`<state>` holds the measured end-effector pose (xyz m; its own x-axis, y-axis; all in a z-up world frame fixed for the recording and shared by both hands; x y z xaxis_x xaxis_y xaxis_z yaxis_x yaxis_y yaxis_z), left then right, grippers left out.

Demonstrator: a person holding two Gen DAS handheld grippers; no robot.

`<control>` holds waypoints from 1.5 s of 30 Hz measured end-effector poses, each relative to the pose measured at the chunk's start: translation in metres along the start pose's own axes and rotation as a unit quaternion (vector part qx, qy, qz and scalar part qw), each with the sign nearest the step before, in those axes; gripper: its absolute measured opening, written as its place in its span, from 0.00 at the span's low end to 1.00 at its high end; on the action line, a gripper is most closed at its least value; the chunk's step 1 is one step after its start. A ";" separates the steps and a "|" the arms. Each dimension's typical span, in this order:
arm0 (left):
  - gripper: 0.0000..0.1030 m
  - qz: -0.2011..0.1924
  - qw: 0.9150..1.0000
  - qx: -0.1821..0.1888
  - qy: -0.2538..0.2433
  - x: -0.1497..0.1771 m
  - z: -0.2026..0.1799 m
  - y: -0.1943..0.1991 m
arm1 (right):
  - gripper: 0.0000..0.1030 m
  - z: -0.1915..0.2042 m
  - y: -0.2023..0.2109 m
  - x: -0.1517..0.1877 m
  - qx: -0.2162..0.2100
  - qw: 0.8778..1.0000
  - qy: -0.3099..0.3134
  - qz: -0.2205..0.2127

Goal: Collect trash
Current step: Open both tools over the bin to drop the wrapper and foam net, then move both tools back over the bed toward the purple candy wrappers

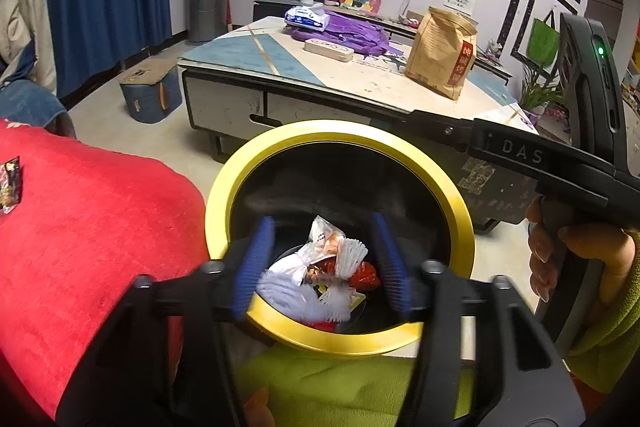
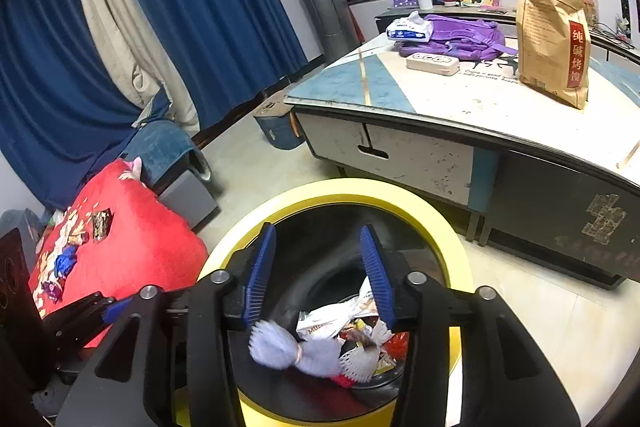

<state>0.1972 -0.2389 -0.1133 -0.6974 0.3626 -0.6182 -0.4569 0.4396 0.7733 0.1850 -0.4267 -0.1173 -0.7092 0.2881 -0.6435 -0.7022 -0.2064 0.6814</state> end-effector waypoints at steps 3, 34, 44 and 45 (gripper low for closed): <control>0.65 -0.002 1.000 -0.006 0.008 0.000 0.004 0.002 | 0.53 -0.003 0.002 0.000 0.003 1.000 -0.005 -0.004; 0.90 -0.060 0.991 -0.086 0.085 0.012 0.057 0.080 | 0.75 0.054 0.038 0.003 -0.015 0.998 0.051 -0.037; 0.90 -0.090 0.981 -0.124 0.115 0.024 0.083 0.111 | 0.75 0.096 0.046 0.012 -0.036 0.993 0.106 -0.034; 0.90 -0.094 0.980 -0.127 0.118 0.024 0.086 0.116 | 0.75 0.101 0.047 0.014 -0.037 0.992 0.113 -0.036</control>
<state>0.1755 -0.1085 -0.0509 -0.6830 0.0809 -0.7259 -0.6911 0.2502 0.6781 0.1486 -0.3384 -0.0586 -0.6466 0.0890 -0.7576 -0.7487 -0.2641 0.6080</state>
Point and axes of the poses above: each gripper's, at about its wrist camera, not at the fingertips, and y roughly against the way its jaws point, z to its left, x to its underside, the point moved 2 cm from there along -y, roughly the way its jaws point, and after that the axes turned 8 degrees about z, right-handed, at the moved point
